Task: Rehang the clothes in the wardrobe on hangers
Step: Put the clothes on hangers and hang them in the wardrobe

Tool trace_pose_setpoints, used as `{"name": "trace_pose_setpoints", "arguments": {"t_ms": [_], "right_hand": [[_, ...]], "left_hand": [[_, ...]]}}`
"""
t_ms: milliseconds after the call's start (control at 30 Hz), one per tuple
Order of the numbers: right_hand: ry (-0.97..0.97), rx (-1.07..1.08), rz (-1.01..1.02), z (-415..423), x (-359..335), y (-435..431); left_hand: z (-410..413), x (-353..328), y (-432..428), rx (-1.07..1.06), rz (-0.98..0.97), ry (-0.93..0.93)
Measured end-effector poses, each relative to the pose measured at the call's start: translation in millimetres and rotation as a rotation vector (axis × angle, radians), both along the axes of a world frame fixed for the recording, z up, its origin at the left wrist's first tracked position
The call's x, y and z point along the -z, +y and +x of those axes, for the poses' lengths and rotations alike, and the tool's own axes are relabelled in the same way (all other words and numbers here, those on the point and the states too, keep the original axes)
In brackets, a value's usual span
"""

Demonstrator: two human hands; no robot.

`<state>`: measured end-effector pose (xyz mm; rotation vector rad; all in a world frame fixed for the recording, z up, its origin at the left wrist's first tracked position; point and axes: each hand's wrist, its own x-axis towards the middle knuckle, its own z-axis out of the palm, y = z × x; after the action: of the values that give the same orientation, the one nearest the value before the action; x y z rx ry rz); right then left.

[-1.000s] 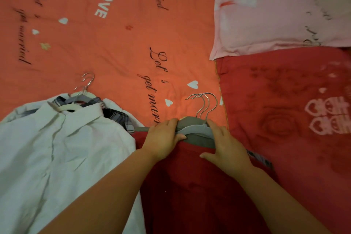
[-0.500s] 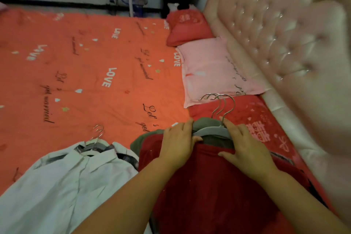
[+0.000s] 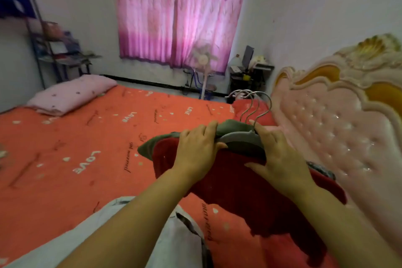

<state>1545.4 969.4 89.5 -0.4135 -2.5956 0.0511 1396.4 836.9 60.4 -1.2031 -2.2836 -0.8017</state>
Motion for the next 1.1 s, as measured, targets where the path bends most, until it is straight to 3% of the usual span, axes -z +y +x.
{"name": "trace_pose_setpoints", "arguments": {"t_ms": [267,633,867,1100], "right_hand": [[0.079,-0.380,-0.141,-49,7,-133],[-0.103,-0.755,-0.269,-134,57,-375],[-0.216,-0.807,-0.254,-191,97,-537],[-0.224,-0.692,-0.341,-240,126,-616]], "left_hand": [[14,-22,-183,-0.370,-0.096,0.064],[0,23,-451,-0.759,-0.251,0.006],[-43,71,-612,-0.804,-0.250,-0.110],[-110,83,-685,-0.715,-0.287,-0.149]]}}
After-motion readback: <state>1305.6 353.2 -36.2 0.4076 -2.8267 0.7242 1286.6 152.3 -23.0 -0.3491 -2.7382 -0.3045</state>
